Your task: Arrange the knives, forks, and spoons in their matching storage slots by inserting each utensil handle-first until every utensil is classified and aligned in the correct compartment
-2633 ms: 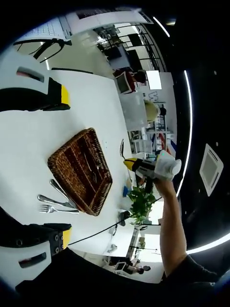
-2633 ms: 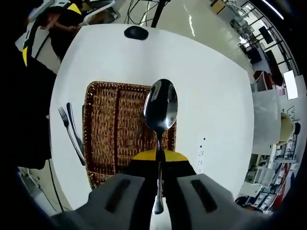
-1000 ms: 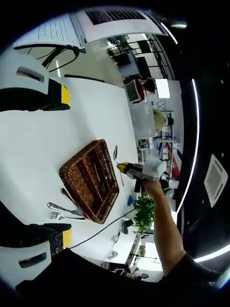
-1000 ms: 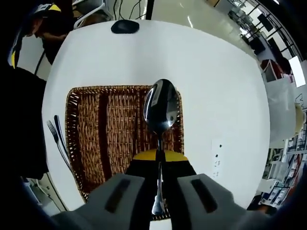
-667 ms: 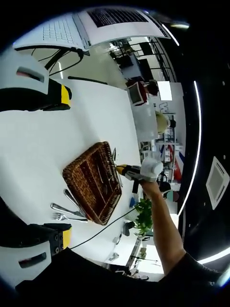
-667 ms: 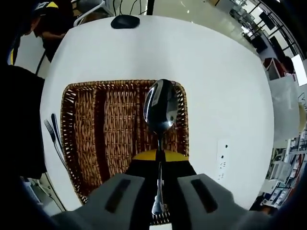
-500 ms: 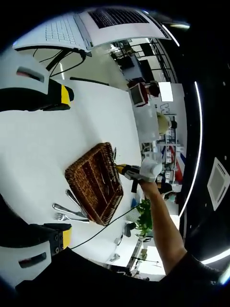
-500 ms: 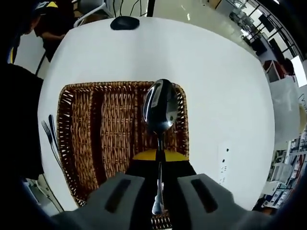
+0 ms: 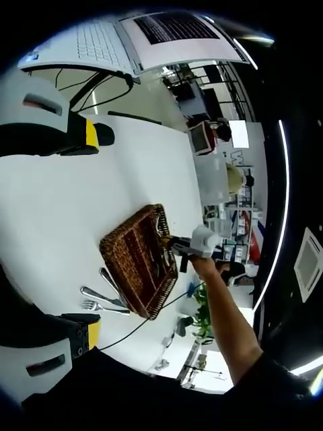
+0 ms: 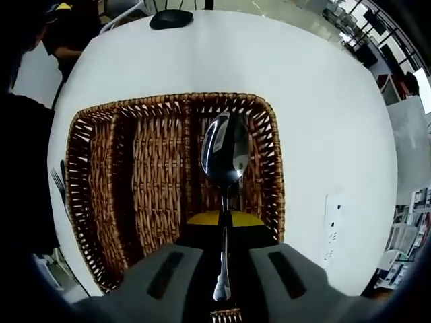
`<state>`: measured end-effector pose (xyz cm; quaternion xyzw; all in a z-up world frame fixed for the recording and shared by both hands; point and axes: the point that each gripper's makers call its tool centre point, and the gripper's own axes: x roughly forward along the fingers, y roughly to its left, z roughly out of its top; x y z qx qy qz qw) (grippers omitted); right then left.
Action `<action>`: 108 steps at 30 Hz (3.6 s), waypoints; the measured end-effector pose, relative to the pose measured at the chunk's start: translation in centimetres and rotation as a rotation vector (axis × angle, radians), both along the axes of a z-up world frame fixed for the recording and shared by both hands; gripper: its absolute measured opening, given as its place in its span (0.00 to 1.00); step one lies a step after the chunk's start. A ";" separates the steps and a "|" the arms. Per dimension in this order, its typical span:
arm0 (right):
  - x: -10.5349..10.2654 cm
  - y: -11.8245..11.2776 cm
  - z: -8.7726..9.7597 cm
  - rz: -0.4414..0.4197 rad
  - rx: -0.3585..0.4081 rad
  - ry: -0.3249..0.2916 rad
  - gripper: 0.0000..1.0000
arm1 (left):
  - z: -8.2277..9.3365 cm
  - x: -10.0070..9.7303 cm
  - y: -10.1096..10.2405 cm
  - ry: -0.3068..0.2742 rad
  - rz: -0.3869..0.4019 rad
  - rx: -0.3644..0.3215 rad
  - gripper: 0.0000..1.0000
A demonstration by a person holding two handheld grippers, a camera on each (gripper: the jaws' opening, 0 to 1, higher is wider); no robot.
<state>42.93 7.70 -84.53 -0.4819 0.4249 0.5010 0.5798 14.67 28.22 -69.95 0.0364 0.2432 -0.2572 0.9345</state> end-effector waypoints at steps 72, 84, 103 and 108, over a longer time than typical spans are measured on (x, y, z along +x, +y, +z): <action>-7.7 -10.9 15.9 -0.535 0.716 -0.369 1.00 | 4.5 6.2 -8.7 -0.134 -0.217 -0.028 0.99; -13.8 -14.3 18.7 -0.669 0.823 -0.405 1.00 | 5.2 7.5 -9.6 -0.159 -0.194 -0.051 0.99; -19.1 -18.7 20.4 -0.752 0.875 -0.464 1.00 | 6.2 6.6 -10.1 -0.176 -0.174 -0.016 0.99; -19.8 -19.6 20.0 -0.754 0.845 -0.458 1.00 | 6.1 6.5 -10.1 -0.171 -0.178 -0.007 0.99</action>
